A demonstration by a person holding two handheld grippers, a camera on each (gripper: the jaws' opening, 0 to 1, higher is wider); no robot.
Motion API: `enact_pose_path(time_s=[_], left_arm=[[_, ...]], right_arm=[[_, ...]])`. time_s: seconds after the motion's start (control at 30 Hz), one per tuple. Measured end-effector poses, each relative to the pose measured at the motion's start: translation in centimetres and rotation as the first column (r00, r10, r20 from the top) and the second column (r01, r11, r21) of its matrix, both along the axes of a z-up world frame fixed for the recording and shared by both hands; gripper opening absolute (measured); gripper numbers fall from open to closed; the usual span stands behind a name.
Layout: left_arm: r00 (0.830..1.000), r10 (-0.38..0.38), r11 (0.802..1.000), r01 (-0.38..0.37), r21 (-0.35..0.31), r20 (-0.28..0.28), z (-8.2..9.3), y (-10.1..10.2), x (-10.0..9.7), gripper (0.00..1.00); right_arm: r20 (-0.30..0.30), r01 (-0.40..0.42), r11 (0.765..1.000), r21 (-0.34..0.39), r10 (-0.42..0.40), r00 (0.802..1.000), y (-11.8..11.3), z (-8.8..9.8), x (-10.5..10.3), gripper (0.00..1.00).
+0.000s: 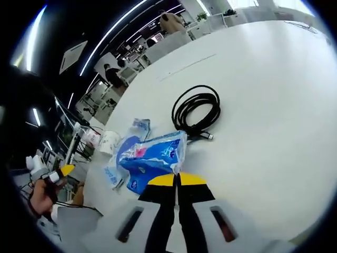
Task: Arrange the tabletop items into an orderly group along one side of the table until the central work area is clear of visible clutter.
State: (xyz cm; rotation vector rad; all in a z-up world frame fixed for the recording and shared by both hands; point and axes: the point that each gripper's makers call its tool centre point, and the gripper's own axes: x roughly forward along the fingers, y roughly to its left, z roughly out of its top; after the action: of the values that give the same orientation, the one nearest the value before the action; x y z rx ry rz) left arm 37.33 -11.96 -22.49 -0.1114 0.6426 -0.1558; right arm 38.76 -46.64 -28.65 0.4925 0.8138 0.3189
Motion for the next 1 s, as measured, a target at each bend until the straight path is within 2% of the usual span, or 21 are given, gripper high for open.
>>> enact_pose_path(time_s=[0.33, 0.77, 1.0], left_arm=[[1.000, -0.002, 1.000, 0.002, -0.001, -0.004, -0.1, -0.2, 0.3, 0.49], [1.000, 0.007, 1.000, -0.007, 0.002, -0.005, 0.0, 0.1, 0.5, 0.49], [1.000, 0.020, 1.000, -0.020, 0.001, -0.011, -0.1, 0.4, 0.4, 0.49]], right_arm=[[0.048, 0.034, 0.999, 0.025, -0.035, 0.998, 0.0, 1.8, 4.2, 0.00], [0.065, 0.073, 0.997, 0.028, -0.075, 0.995, -0.6, 2.5, 10.0, 0.00], [0.053, 0.078, 0.997, 0.016, -0.078, 0.995, -0.9, 2.5, 12.6, 0.00]])
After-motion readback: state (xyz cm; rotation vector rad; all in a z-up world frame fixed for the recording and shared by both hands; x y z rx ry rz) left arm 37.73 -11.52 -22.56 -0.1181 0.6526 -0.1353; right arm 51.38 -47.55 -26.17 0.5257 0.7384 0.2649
